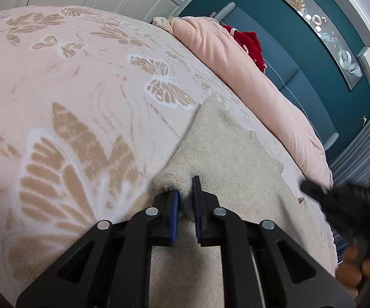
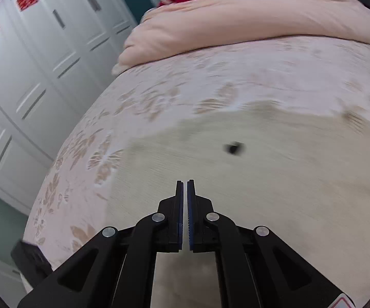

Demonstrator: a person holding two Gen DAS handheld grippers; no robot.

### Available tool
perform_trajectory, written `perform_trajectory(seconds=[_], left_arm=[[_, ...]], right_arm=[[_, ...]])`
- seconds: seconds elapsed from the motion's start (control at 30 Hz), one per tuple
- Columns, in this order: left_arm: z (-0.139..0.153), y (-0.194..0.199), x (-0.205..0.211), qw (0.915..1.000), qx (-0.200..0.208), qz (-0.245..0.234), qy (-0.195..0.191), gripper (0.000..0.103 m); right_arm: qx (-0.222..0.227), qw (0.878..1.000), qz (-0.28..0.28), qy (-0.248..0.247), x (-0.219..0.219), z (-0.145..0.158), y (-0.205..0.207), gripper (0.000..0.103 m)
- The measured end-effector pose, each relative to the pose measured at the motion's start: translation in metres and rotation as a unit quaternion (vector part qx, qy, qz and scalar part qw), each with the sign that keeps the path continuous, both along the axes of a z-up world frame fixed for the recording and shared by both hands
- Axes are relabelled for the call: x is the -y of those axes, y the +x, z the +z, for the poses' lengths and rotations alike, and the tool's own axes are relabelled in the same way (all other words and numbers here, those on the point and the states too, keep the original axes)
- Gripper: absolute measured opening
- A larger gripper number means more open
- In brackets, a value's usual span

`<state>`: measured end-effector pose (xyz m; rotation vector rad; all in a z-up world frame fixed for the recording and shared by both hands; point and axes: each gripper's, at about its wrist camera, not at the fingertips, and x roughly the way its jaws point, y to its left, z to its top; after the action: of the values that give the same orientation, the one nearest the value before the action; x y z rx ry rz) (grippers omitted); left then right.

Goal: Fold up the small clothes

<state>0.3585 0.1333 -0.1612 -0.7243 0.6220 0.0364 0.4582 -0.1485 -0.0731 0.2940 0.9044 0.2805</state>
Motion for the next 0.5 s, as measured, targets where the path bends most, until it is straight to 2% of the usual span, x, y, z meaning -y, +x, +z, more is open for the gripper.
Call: perform_trajectory(seconds=[0.03, 0.1, 0.17, 0.23, 0.27, 0.3, 0.37, 0.43, 0.47, 0.5], left_arm=[[0.000, 0.000, 0.000, 1.0000, 0.000, 0.000, 0.001, 0.010], [0.001, 0.001, 0.001, 1.0000, -0.001, 0.000, 0.002, 0.010], [0.001, 0.001, 0.001, 1.0000, -0.001, 0.001, 0.002, 0.011], [0.000, 0.001, 0.001, 1.0000, -0.002, 0.001, 0.005, 0.011], [0.000, 0.002, 0.001, 1.0000, -0.003, 0.001, 0.006, 0.011], [0.000, 0.002, 0.001, 1.0000, -0.004, 0.001, 0.008, 0.011], [0.001, 0.002, 0.002, 0.9999, -0.005, 0.002, 0.010, 0.011], [0.000, 0.002, 0.001, 1.0000, -0.004, 0.002, 0.008, 0.011], [0.000, 0.002, 0.001, 1.0000, -0.004, 0.002, 0.008, 0.011], [0.000, 0.003, 0.001, 0.9999, -0.005, 0.002, 0.009, 0.011]], right_arm=[[-0.010, 0.999, -0.045, -0.019, 0.039, -0.004, -0.020, 0.003], [-0.034, 0.990, -0.130, -0.038, 0.108, -0.016, -0.051, 0.013], [-0.053, 0.980, -0.190, -0.036, 0.161, -0.025, -0.074, 0.013], [-0.059, 0.977, -0.206, -0.003, 0.189, -0.024, -0.085, 0.014], [-0.059, 0.977, -0.206, 0.008, 0.193, -0.023, -0.085, 0.018], [-0.061, 0.978, -0.199, 0.016, 0.194, -0.022, -0.082, 0.032], [-0.064, 0.980, -0.188, 0.025, 0.189, -0.026, -0.075, 0.048], [-0.064, 0.983, -0.172, 0.031, 0.178, -0.032, -0.069, 0.036], [-0.061, 0.985, -0.161, 0.030, 0.171, -0.032, -0.066, 0.006], [-0.057, 0.987, -0.150, 0.031, 0.165, -0.029, -0.064, 0.007]])
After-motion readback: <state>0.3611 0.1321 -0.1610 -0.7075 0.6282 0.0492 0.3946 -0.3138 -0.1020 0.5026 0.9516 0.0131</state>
